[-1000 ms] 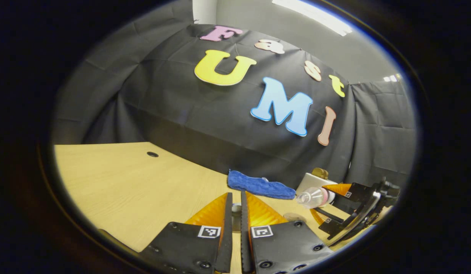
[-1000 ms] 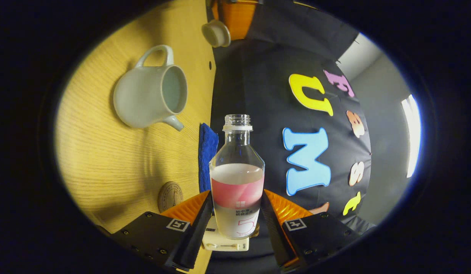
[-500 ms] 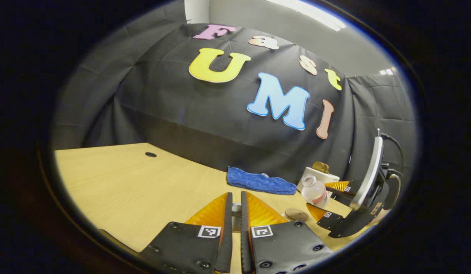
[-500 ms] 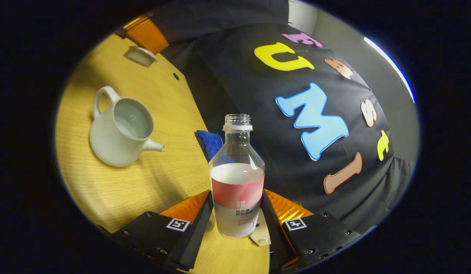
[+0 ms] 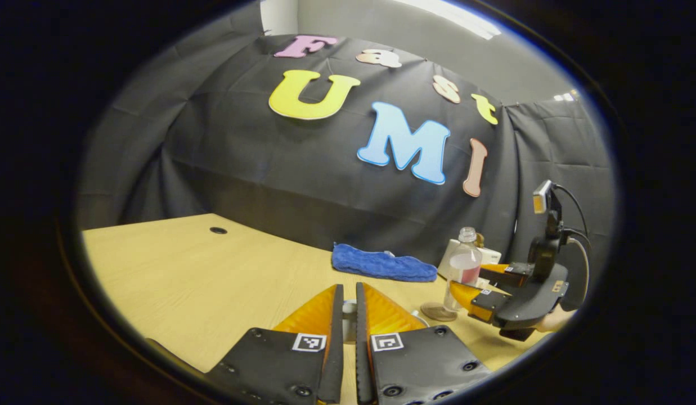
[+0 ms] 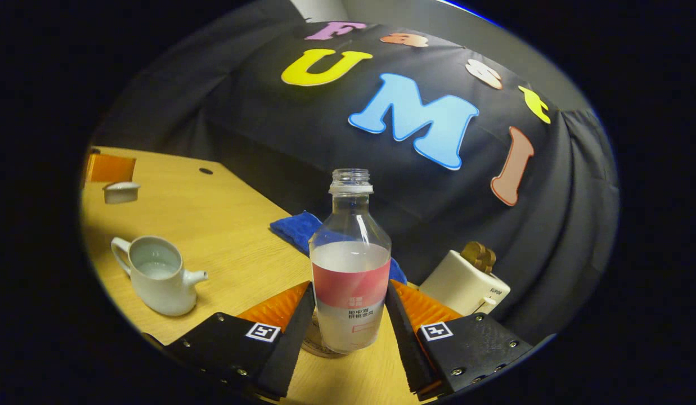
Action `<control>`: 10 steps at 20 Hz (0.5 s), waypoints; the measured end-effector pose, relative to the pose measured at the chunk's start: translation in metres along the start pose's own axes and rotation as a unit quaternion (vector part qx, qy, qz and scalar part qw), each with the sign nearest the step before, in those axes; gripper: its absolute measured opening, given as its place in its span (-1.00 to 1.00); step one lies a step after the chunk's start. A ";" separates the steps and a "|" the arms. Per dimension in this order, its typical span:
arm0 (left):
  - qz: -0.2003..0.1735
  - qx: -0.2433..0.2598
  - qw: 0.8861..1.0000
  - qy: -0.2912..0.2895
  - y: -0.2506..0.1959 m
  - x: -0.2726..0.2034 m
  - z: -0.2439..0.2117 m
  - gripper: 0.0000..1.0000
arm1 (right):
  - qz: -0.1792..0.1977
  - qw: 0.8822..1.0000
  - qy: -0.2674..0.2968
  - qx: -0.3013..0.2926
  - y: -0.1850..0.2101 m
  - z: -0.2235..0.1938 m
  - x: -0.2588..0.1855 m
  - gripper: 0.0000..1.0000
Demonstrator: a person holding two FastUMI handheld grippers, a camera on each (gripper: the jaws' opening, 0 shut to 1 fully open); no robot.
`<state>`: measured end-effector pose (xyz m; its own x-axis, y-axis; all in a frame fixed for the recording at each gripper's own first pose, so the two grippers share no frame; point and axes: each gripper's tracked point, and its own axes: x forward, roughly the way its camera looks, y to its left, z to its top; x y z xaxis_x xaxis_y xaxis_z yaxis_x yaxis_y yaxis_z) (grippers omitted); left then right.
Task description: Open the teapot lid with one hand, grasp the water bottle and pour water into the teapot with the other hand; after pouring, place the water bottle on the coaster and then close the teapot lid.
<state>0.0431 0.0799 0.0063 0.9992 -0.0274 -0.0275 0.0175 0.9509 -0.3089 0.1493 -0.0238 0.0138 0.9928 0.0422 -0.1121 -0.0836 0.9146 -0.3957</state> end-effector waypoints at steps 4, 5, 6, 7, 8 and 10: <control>-0.004 0.003 1.000 0.003 -0.003 0.000 -0.001 -0.68 | -0.001 0.995 0.002 0.097 0.000 -0.008 0.009 0.51; -0.004 0.003 1.000 0.004 -0.002 0.001 -0.002 -0.68 | 0.001 0.993 0.006 0.119 0.001 -0.010 0.009 0.51; -0.004 0.003 1.000 0.004 -0.003 0.002 -0.002 -0.68 | -0.003 0.990 0.002 0.138 -0.001 -0.010 0.011 0.51; -0.004 0.003 1.000 0.005 -0.003 0.000 -0.003 -0.68 | -0.005 0.988 0.000 0.154 -0.002 -0.010 0.012 0.51; -0.005 0.003 1.000 0.005 -0.004 0.001 -0.002 -0.68 | -0.008 0.986 0.003 0.169 -0.003 -0.013 0.014 0.51; -0.007 0.004 1.000 0.006 -0.005 0.002 -0.003 -0.68 | -0.014 0.984 -0.002 0.178 -0.002 -0.014 0.015 0.51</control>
<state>0.0448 0.0739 0.0047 0.9984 -0.0437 -0.0348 0.0312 0.9529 -0.3018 0.1630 -0.0311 0.0001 0.9947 0.0158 -0.1017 -0.0215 0.9982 -0.0551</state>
